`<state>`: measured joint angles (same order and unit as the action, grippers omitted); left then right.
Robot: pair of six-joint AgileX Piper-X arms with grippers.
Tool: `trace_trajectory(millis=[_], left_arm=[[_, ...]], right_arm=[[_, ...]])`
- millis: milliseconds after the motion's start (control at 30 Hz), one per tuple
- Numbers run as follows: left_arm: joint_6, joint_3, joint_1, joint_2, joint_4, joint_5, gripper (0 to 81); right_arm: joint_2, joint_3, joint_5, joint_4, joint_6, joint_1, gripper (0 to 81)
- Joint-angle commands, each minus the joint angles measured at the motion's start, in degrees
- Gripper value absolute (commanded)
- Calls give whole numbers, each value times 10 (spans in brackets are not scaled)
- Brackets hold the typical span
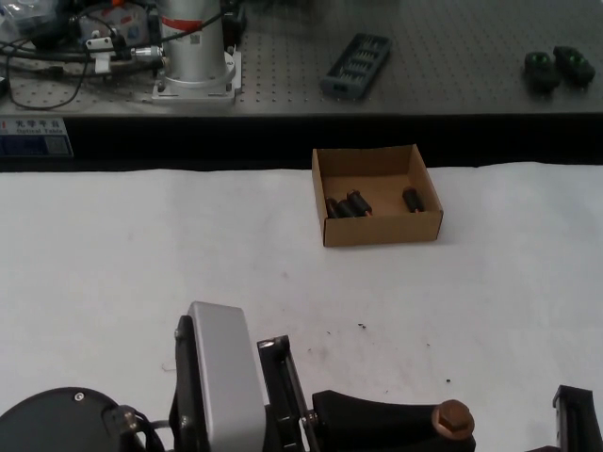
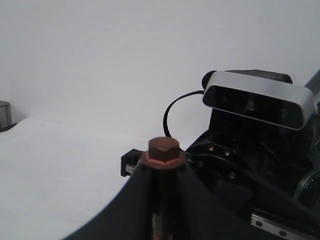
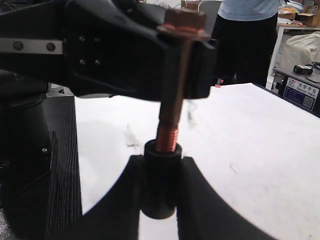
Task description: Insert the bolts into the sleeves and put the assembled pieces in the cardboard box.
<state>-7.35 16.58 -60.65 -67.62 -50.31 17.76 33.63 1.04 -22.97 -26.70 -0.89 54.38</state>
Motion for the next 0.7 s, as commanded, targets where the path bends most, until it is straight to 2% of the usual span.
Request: trace_trajectory(millis=[0, 667], left_arm=[[9, 1, 0, 3, -14, -10, 6], [0, 0, 0, 3, 11, -8, 6]], right_arm=[[-3, -10, -12, -13, -2, 1, 52], [-3, -10, -12, -53, 1, 1, 52]])
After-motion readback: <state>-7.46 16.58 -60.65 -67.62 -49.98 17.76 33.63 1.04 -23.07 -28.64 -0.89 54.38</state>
